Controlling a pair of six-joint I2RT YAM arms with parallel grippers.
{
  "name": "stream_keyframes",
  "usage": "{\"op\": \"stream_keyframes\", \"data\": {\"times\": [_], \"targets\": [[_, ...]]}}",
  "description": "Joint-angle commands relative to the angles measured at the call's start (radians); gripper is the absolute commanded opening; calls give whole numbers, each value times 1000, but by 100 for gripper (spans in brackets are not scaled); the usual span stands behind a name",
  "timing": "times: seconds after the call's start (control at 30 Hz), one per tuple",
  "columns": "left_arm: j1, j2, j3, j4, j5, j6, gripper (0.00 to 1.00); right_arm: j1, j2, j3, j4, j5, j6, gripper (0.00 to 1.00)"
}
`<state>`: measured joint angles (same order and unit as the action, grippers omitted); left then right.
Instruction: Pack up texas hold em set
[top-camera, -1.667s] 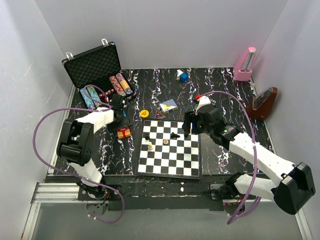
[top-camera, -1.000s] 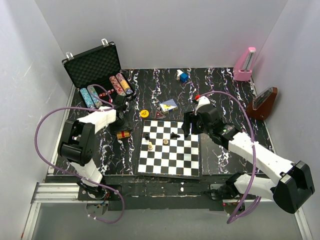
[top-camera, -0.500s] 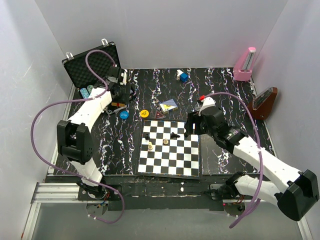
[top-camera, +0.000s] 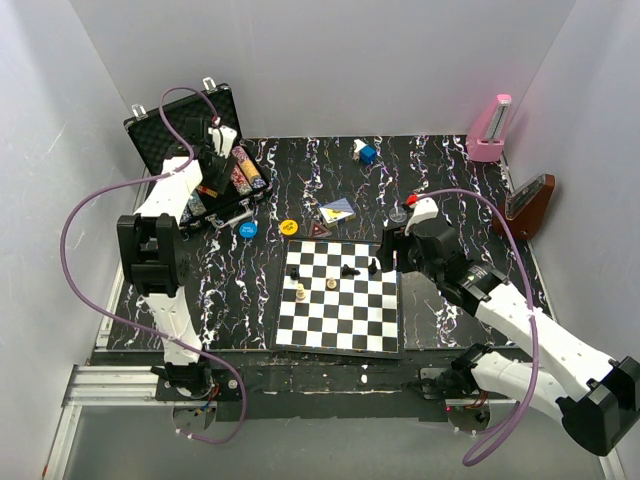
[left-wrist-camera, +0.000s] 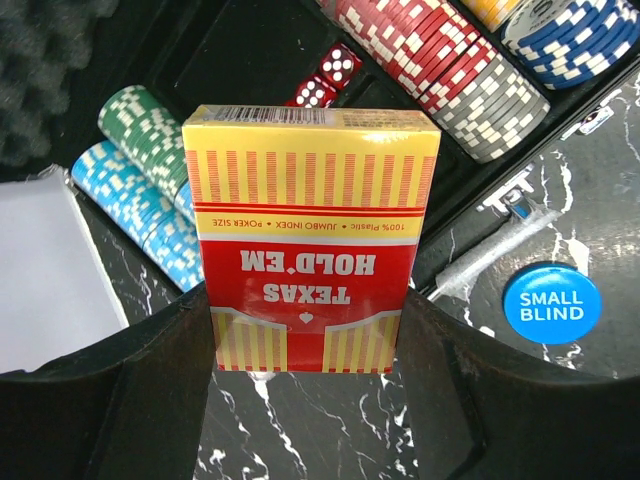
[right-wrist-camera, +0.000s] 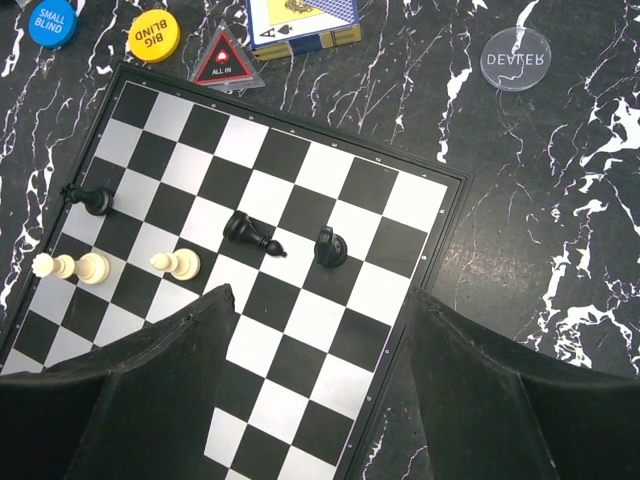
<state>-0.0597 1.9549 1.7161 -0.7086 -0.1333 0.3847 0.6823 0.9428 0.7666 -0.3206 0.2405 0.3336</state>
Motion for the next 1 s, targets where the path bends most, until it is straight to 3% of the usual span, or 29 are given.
{"op": "stream_keyframes", "data": {"times": [0.0,0.33,0.5,0.97], "targets": [[18,18,76,49,89,97,0,3,-36,-12,0,-7,-22,76],[27,78,91,83,100,183,2,3,-10,-7,-40,-43,1,76],[27,75,30,147,73,241,2,3,8,7,-55,-52,21,75],[50,35,-121,248,164,327,4,3,4,20,-110,-40,48,75]]}}
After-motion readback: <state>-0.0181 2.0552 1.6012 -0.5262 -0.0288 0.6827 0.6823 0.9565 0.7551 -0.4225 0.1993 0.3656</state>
